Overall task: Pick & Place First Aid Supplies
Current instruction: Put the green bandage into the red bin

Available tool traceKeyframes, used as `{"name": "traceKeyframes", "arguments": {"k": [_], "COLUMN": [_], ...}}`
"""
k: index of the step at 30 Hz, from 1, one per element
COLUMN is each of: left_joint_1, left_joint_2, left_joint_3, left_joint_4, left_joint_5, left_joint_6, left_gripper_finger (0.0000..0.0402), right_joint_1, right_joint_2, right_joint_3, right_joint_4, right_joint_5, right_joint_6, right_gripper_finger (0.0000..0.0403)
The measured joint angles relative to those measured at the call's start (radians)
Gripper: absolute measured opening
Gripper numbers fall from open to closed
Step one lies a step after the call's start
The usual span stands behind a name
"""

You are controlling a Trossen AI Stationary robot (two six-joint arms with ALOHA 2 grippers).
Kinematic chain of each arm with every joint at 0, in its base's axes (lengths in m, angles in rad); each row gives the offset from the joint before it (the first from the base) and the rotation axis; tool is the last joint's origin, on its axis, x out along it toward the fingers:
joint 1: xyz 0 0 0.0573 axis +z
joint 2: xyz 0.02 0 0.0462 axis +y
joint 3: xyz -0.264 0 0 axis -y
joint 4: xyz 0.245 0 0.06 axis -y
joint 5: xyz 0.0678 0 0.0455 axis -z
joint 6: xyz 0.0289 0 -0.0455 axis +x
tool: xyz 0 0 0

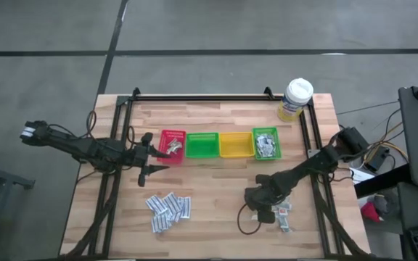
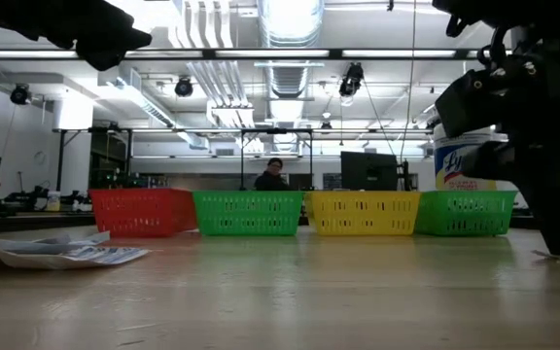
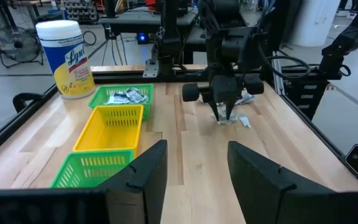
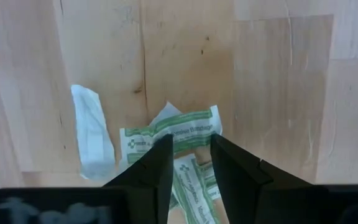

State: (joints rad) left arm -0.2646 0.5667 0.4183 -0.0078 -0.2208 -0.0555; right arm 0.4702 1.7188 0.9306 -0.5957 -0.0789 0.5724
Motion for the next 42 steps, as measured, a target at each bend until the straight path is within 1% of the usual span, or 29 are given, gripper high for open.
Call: {"name": "traceKeyframes", "arguments": {"k": [6,11,20,25,30,40,42], "left_joint_1": [0.0,0.0,0.001,0.0,0.0,0.0,0.0], "left_joint_2": [0.0,0.0,0.001,0.006,0.006,0.006,0.006], "left_joint_3": [0.0,0.0,0.0,0.0,0.0,0.0,0.0], "left_joint_4": [0.0,0.0,0.0,0.001,0.0,0.0,0.0], "left_joint_5": [0.0,0.0,0.0,-0.001,-0.001,-0.001,-0.001], "left_joint_6": [-0.001,-0.002,-0.002,-0.004,-0.005,-0.005,-0.005], "left_gripper_finger": [0.0165,0.0165,0.0165,0.0165,0.0165,0.0165,0.0165], "right_joint_1": [0.0,0.0,-0.007,-0.015,-0.017,-0.018,-0.018], "right_joint_2": [-0.067,-0.073,0.007,0.016,0.013,0.013,0.013], "right_joint_3": [0.014,0.012,0.008,0.01,0.009,0.01,0.012], "right_joint_4": [0.005,-0.004,-0.007,-0.008,-0.009,-0.015,-0.018], "right_joint_5": [0.0,0.004,0.03,0.029,0.029,0.03,0.03], "right_joint_6": [0.001,0.003,-0.005,-0.006,-0.008,-0.008,-0.008], "right_gripper_finger": [0.0105,0.0098,0.0086,0.0077,0.0061,0.0013,0.001]}}
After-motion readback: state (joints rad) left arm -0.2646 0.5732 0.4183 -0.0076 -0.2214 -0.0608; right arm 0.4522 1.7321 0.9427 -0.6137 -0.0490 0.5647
